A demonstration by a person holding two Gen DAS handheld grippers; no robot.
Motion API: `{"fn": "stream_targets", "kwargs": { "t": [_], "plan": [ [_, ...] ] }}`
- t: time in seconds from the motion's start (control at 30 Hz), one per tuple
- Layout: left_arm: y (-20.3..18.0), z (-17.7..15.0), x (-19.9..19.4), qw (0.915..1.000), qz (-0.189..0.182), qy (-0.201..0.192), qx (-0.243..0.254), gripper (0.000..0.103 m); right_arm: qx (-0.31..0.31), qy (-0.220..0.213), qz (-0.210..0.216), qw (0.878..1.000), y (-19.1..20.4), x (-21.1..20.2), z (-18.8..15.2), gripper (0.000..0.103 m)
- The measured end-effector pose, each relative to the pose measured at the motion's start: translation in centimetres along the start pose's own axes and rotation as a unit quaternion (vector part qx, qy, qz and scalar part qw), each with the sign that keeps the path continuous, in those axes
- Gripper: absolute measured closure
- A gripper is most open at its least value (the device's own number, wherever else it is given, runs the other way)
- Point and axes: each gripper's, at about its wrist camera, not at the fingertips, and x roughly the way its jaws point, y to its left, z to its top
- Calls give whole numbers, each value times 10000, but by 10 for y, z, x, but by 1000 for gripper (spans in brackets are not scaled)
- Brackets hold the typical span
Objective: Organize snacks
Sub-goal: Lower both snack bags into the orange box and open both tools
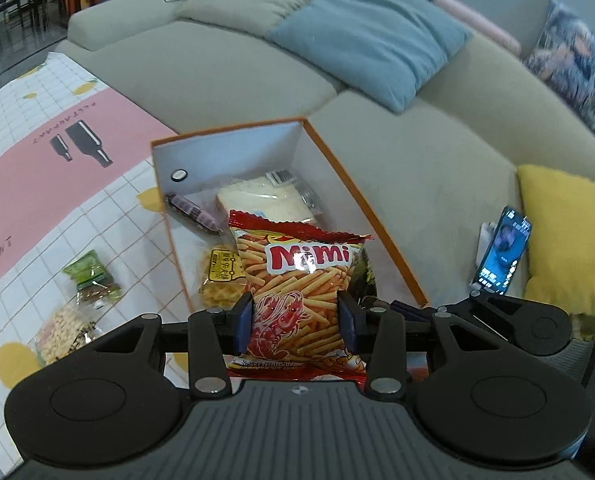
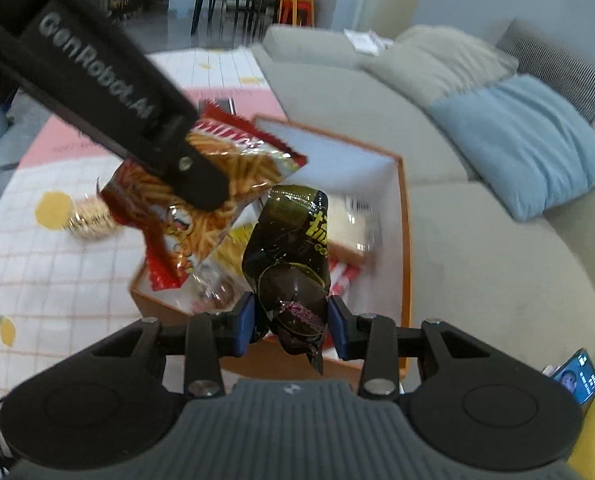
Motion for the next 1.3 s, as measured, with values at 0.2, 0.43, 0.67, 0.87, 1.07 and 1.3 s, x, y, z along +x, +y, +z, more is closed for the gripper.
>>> {"fn": "stream_targets", "kwargs": {
  "t": [0.2,0.43,0.67,0.87,1.07,1.3],
  "plan": [
    [-8,8,28,9988,321,260,253,55,-201,183,26,9996,-3,20,1,65],
    [4,13,58,9967,487,614,210,55,-290,417,240,9984,-6,37,2,65],
    [9,14,76,9949,524,838,211,55,-69,655,406,9970,-14,52,2,65],
    [13,9,80,9944,471,939,140,50,-25,704,428,9966,-16,58,5,63],
    [18,7,68,9956,366,859,61,39,-182,785,305,9963,-9,60,9,61],
    [34,5,32,9982,294,508,-72,35,-339,956,79,9948,-4,64,17,54]
  ]
}}
